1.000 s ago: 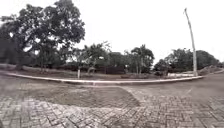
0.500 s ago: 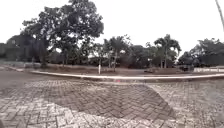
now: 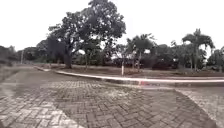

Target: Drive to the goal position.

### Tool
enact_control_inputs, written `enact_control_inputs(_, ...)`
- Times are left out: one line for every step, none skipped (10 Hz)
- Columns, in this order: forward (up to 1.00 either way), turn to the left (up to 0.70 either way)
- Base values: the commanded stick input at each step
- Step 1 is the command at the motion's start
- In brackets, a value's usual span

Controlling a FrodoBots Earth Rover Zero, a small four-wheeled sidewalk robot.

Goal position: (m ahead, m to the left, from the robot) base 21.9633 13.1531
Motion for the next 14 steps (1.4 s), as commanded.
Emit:
enact_control_inputs(1.0,0.27)
enact_control_inputs(1.0,0.27)
enact_control_inputs(1.0,0.27)
enact_control_inputs(1.0,0.27)
enact_control_inputs(1.0,0.27)
enact_control_inputs(1.0,0.27)
enact_control_inputs(1.0,0.27)
enact_control_inputs(1.0,0.27)
enact_control_inputs(1.0,0.27)
enact_control_inputs(1.0,0.27)
enact_control_inputs(1.0,0.27)
enact_control_inputs(1.0,0.27)
enact_control_inputs(1.0,0.03)
enact_control_inputs(1.0,0.0)
